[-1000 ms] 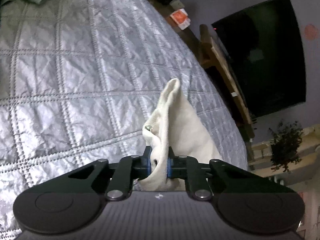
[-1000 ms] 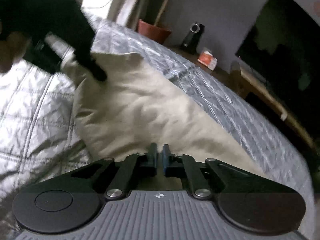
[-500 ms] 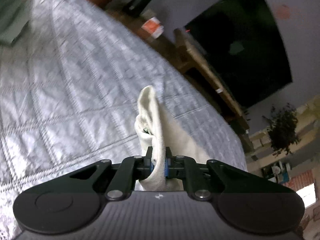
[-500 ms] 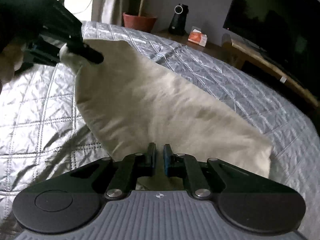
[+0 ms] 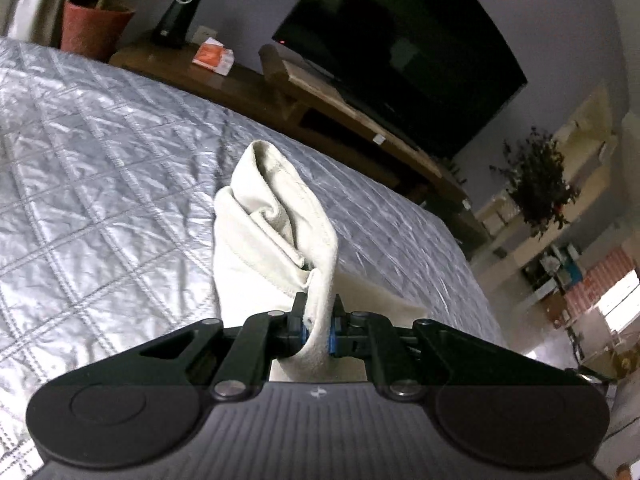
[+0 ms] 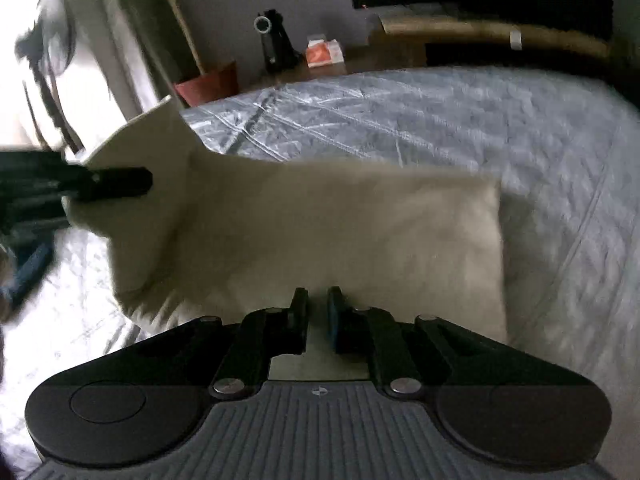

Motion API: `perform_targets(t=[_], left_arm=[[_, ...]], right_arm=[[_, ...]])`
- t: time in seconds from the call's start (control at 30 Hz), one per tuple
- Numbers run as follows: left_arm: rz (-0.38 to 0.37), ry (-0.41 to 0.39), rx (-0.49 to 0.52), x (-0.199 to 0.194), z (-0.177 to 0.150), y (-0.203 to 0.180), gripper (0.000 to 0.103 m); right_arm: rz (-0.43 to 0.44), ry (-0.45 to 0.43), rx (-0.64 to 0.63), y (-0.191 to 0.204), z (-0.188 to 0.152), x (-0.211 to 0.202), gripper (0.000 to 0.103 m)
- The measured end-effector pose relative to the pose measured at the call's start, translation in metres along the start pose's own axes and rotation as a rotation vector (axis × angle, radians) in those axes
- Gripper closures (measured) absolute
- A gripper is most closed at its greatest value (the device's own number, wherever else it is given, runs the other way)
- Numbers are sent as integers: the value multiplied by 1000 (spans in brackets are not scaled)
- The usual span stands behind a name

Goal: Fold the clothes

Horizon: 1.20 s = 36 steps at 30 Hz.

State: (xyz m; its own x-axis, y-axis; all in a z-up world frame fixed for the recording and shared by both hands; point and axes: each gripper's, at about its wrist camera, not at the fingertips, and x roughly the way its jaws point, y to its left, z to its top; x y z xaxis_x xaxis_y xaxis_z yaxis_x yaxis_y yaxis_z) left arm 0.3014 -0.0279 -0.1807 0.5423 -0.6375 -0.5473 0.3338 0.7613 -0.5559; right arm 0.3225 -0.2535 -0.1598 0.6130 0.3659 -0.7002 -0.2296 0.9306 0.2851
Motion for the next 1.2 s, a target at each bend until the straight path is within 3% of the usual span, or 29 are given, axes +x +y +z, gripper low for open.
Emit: perform_targets(t=[0.2,0.4,0.57,0.63,0.77,0.87,0.97,1.13,1.2], left_arm=[[-26,8,56,2,4,-20,95],[-51,42,115,30,-2,-40,95],[-73,91,132,46,-13,-45,95],[-77,104,151,48,-16,-48,95],[-78,119,162,58,-17,-51,95],[-78,128,165,63,-17,-51,95],[-87,140,185,66,-17,-54,95],[-108,169,208,78,-23,-61,95],[-113,178,210,81,-25,-62,95]], right_arm=[[64,3,63,-10,-4,2,89],[77,6,62,-12,-1,-2,89],[151,3,186,-31,-1,0,89],[143,-18,260,-42,-1,-8,91],[92,-60,371,-64,-3,-25,83],[98,-34,456,-78,-8,-18,87],[108,-23,435,-74,-8,-13,87],[103,-81,572,-91,-14,-20,87],[148,-72,643,-99,-20,-18,87]])
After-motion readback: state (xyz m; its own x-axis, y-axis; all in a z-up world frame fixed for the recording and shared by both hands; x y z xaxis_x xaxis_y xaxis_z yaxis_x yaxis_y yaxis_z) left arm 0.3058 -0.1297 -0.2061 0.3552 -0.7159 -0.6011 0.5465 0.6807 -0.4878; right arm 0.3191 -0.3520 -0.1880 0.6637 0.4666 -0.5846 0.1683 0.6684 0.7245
